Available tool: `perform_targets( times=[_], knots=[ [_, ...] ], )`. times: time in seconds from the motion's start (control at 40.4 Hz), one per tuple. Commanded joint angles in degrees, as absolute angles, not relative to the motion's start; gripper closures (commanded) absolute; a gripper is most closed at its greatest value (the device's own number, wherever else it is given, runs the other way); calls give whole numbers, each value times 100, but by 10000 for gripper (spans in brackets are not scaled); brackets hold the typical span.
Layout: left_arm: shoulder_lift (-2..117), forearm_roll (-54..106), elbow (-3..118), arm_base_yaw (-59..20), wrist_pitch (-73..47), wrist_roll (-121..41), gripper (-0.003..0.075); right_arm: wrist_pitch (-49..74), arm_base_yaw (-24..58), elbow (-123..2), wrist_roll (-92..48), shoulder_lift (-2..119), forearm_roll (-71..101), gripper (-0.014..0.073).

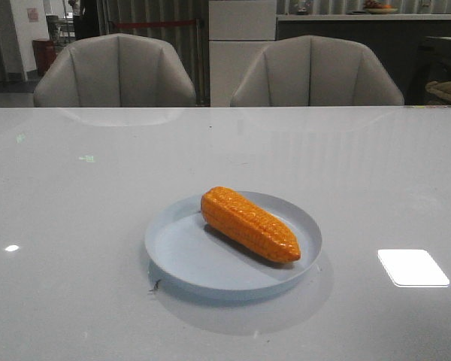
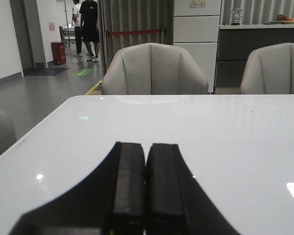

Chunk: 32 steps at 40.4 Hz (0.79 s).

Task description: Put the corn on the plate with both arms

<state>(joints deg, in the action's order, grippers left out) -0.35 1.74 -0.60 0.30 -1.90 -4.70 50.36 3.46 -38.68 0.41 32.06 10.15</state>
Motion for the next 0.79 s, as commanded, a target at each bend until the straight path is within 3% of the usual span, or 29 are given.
perform_targets(
  times=[0.0, 0.347, 0.446, 0.669, 0.768],
  knots=[
    [-159, 226, -276, -9, 262, -418, 627, 5038, 298, -4008, 33, 3210, 1085, -29],
    [-159, 226, -276, -9, 262, -418, 627, 3939, 298, -4008, 33, 3210, 1085, 4],
    [-159, 226, -276, -9, 262, -418, 627, 3597, 298, -4008, 33, 3210, 1085, 113],
    [-159, 226, -276, -9, 262, -418, 627, 3521, 298, -4008, 33, 3210, 1085, 531],
    [-159, 226, -276, -9, 262, -418, 627, 3481, 298, -4008, 33, 3210, 1085, 526]
  ],
)
